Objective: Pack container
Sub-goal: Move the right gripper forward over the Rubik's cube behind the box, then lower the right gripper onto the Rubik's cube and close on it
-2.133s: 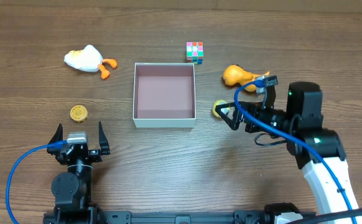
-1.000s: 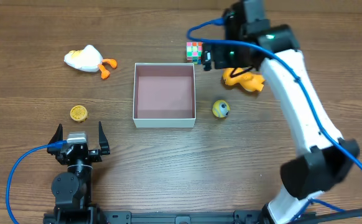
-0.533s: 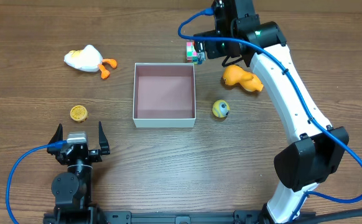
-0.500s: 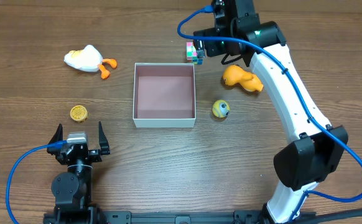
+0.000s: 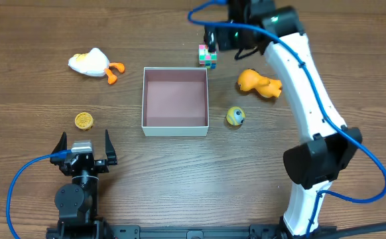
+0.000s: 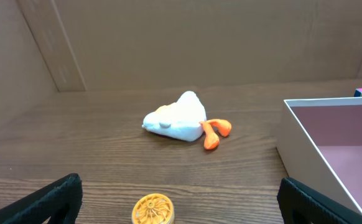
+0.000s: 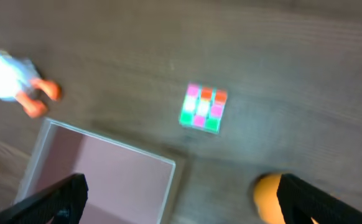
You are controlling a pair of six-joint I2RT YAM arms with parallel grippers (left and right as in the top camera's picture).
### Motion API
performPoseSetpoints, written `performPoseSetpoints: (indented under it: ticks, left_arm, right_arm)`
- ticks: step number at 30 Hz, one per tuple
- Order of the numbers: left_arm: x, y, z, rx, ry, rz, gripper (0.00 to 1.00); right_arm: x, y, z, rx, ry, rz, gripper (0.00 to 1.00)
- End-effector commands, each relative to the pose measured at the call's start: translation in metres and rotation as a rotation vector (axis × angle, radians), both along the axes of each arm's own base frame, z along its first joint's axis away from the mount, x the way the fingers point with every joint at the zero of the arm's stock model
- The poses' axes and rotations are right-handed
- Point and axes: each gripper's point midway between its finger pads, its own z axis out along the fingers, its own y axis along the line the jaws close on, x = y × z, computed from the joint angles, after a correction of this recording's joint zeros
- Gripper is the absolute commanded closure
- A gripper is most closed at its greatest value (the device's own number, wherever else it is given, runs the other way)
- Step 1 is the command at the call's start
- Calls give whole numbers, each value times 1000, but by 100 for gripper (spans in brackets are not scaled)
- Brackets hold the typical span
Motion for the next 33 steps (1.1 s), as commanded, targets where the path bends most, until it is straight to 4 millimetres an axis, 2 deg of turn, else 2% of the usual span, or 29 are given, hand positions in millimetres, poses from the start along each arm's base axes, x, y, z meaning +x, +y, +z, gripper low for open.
performPoseSetpoints:
  ticks: [1,3,5,8,13,18,25,28,33]
  left_arm:
    - [0,4,0,-14,-7,19,0]
    - [0,4,0,-14,-7,19,0]
    - [0,4,0,-14,-7,19,0]
    - [0,4,0,-14,-7,19,0]
    - [0,4,0,-14,-7,19,0]
    - [0,4,0,-14,-7,19,0]
    - [0,4,0,-14,-7,19,0]
    - [0,4,0,-14,-7,19,0]
    - [0,4,0,-14,-7,19,0]
  right_arm:
    - [2,-15,51,53,-82,-43,0]
    - [3,-21,55,60,-84,-62,0]
    - [4,-23,50,64,-67,-64,0]
    - [6,-24,30,68,-9,-61,0]
    - [11,-22,-20,36,108,-40,0]
    - [22,-19,-50,20,143,-35,0]
    - [43,-14,-43,63,71,-68,0]
    - [55,-7,-33,103,12,-61,0]
    - [68,2,-26,185,-15,-96,0]
